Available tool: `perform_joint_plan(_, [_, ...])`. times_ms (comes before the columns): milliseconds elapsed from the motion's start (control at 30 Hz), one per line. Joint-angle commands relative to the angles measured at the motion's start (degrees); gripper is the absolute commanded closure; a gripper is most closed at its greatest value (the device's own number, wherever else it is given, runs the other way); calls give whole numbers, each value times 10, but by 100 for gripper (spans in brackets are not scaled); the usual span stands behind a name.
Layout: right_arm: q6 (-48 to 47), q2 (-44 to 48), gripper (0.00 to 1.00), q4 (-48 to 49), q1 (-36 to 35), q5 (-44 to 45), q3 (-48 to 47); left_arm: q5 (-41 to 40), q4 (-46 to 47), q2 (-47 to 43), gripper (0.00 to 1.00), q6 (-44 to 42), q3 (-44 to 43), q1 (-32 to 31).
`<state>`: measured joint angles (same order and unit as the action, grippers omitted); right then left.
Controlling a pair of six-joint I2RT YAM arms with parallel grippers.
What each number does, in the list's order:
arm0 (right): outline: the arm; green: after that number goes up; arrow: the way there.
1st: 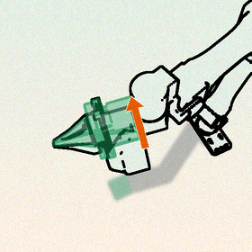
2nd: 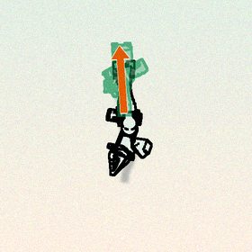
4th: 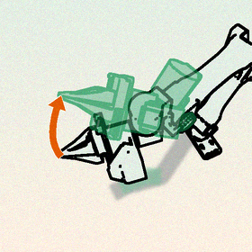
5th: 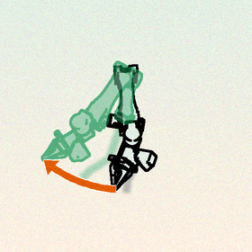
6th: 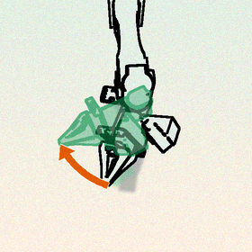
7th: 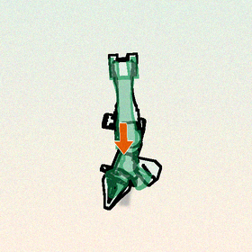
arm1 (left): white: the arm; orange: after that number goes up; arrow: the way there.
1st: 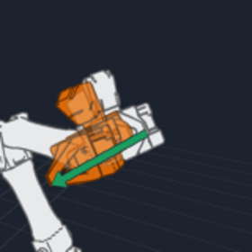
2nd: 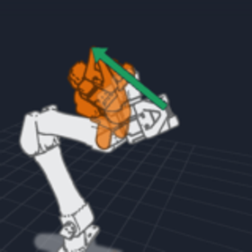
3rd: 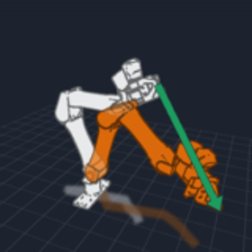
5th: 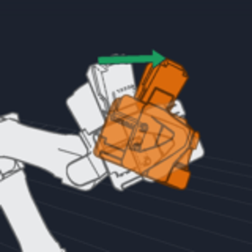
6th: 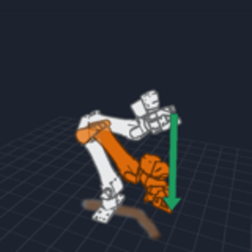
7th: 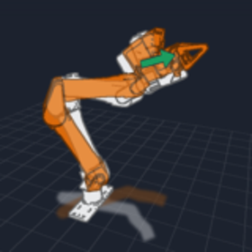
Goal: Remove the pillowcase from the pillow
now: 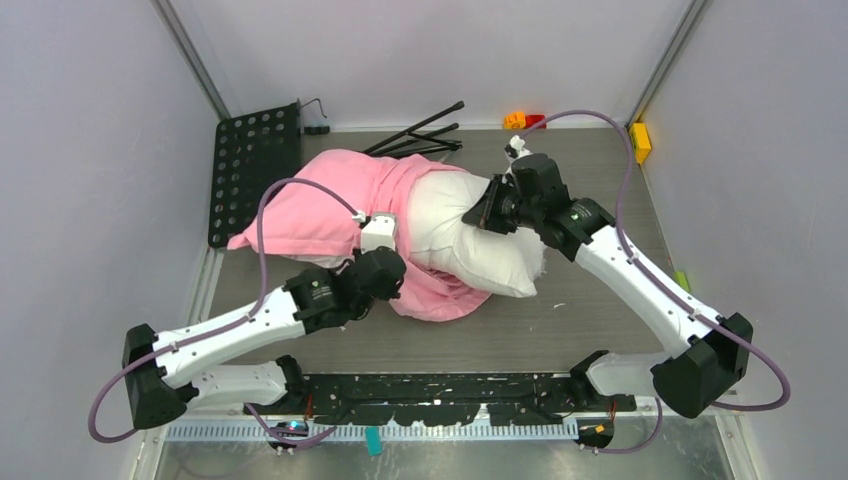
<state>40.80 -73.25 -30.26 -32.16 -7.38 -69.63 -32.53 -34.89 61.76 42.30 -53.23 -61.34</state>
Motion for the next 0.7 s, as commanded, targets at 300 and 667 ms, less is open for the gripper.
perform_joint_plan(300, [-62, 85, 100, -55, 131, 36, -37, -214, -183, -72, 100, -202, -171, 154])
perform_joint_plan(667, [-77, 85, 100, -75, 160, 90, -31, -122, -147, -57, 100, -275, -322, 225])
